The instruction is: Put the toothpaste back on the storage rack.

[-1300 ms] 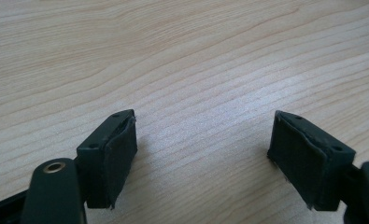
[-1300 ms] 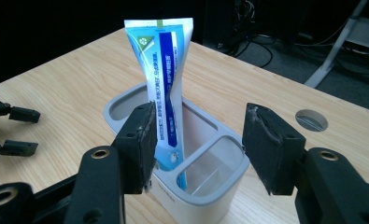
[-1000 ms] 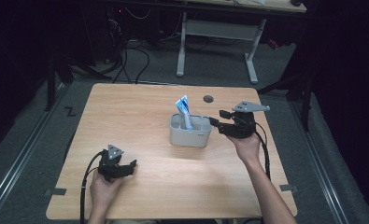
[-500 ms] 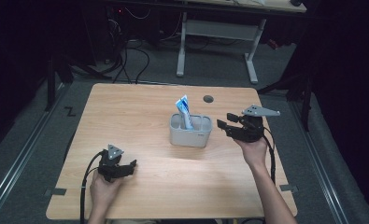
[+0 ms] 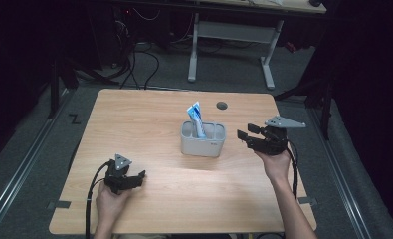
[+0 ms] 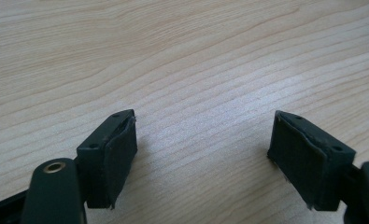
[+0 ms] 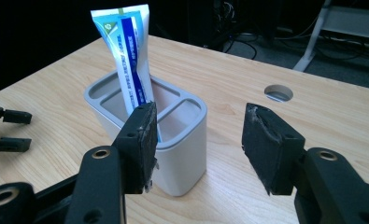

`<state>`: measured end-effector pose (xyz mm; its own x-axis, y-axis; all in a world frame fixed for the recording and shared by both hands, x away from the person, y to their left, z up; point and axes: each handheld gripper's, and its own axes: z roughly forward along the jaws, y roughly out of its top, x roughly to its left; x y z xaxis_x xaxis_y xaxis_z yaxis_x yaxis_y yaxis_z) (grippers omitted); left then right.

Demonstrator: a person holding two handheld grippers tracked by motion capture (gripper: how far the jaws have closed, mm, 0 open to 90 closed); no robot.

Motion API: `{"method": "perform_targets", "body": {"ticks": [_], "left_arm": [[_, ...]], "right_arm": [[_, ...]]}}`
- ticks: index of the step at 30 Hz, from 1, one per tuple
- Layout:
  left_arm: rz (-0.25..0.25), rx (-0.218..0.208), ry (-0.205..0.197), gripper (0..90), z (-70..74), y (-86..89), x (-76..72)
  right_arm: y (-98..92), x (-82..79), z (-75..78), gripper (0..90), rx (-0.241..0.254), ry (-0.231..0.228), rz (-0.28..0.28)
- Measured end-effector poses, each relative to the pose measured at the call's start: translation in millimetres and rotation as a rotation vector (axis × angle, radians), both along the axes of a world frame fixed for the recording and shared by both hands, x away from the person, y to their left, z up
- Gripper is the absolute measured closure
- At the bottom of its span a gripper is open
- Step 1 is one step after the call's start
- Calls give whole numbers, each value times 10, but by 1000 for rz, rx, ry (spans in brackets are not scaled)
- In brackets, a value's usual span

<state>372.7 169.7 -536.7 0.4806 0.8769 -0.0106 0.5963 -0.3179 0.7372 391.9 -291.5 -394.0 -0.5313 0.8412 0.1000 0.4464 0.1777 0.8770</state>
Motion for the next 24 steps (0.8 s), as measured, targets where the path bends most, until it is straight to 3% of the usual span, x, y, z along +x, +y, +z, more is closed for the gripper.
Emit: {"method": "perform_targets", "body": {"ticks": [24], "left_arm": [[1, -1, -1, 236, -1, -2, 0]], "right_arm": [[-264, -122, -177, 456, 13, 40, -66]]}}
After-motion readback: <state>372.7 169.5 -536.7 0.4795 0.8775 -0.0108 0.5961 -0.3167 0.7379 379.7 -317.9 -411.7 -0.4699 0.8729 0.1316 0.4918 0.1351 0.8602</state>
